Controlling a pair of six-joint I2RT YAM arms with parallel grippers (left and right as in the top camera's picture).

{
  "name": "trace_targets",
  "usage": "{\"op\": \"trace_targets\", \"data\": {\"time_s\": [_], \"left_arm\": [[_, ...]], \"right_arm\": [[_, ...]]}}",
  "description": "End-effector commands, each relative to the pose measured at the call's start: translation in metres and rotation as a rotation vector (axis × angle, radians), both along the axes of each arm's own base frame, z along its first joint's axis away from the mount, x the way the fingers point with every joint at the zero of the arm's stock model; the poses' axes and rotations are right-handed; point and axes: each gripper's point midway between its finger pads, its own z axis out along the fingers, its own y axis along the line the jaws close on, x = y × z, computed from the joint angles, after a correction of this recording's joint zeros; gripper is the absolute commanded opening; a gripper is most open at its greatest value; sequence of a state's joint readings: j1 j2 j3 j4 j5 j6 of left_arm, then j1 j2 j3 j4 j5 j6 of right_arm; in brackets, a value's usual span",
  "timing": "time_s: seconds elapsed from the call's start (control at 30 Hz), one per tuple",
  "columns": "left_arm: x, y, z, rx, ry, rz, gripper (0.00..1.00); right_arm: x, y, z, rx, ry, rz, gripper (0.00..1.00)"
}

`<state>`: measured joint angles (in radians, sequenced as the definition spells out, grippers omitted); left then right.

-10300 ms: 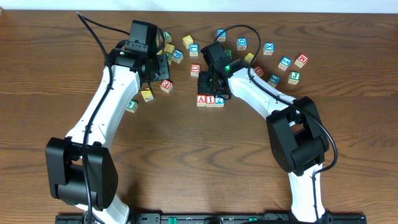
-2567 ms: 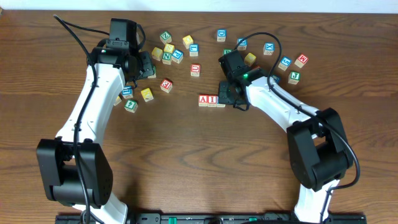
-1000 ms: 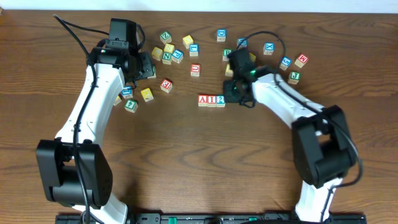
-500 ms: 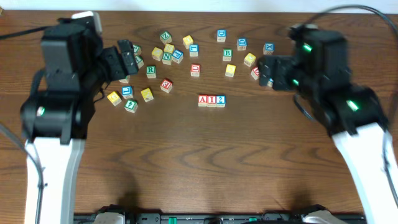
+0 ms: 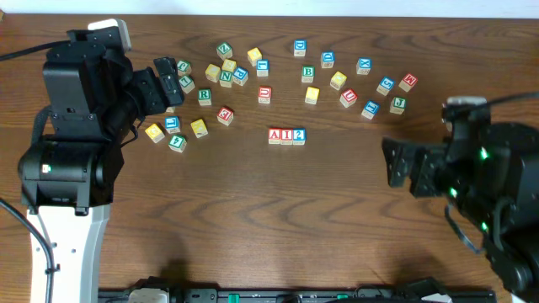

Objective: Spell out AI2

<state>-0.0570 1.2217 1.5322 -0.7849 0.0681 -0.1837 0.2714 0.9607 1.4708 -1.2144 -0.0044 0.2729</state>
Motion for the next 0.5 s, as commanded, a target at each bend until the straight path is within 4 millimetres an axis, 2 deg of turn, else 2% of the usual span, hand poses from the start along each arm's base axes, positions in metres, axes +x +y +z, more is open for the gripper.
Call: {"op": "trace_targets", "data": {"time_s": [0.0, 0.13, 0.23, 0.47], "left_arm": [[0.0, 0.002, 0.002, 0.011, -0.006, 0.005, 1.0], [0.0, 0.002, 0.002, 0.011, -0.006, 0.005, 1.0], [0.0, 0.002, 0.002, 0.011, -0.006, 0.005, 1.0], [0.0, 0.002, 0.002, 0.011, -0.006, 0.005, 1.0]], "right_arm": [[-0.01, -0.005, -0.005, -0.021, 0.025, 0.0, 0.99], [-0.025, -0.009, -0.02, -0.043, 0.106, 0.0, 0.99], [-0.027, -0.013, -0.023, -0.063, 0.121, -0.015, 0.99], [0.002, -0.031, -0.014, -0.135, -0.011, -0.118, 0.99]]}}
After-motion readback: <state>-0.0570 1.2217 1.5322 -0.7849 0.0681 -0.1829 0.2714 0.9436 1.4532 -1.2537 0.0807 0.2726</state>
